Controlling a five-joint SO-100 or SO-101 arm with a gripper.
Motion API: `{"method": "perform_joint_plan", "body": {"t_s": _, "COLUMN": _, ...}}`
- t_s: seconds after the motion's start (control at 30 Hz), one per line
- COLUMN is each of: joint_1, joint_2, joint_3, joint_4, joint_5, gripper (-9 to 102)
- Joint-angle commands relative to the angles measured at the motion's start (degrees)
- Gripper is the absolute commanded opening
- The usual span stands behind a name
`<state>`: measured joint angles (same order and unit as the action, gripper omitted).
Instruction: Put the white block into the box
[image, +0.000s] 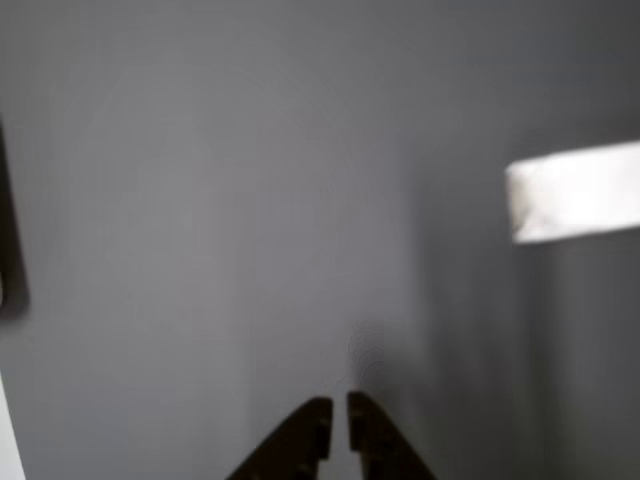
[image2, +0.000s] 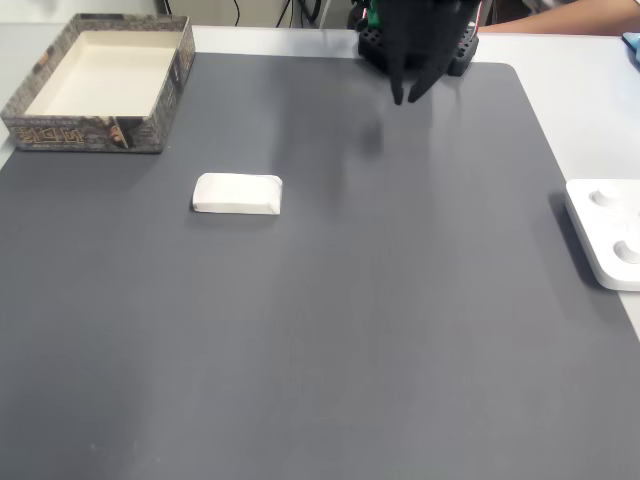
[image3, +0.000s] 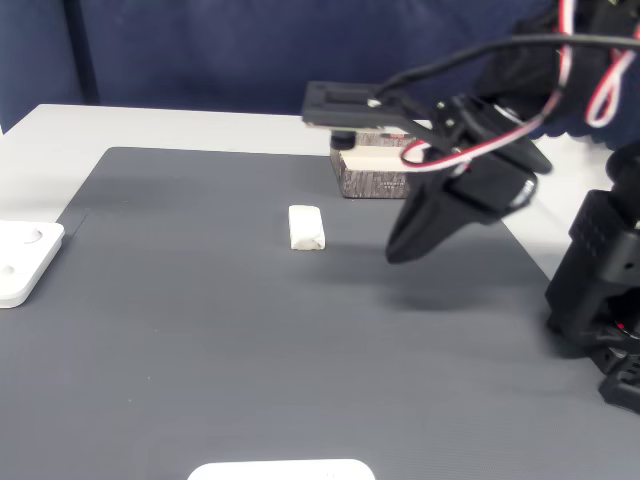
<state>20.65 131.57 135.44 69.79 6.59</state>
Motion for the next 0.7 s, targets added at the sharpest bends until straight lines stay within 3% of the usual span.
{"method": "perform_joint_plan", "body": {"t_s": 0.0, "joint_1": 3.1, "joint_2": -10.5, "joint_3": -12.7, "joint_4": -1.0, "joint_5": 2.9, "gripper": -2}}
{"method": "perform_joint_plan", "body": {"t_s": 0.33, "joint_1": 9.8, "joint_2": -30.2, "joint_3": -27.7, "joint_4": -1.0, "joint_5": 5.1, "gripper": -2}}
{"method": "perform_joint_plan", "body": {"t_s": 0.67, "joint_1": 17.8, "joint_2": -42.8, "joint_3": -38.1, "joint_4": -0.2, "joint_5": 13.9, "gripper": -2}}
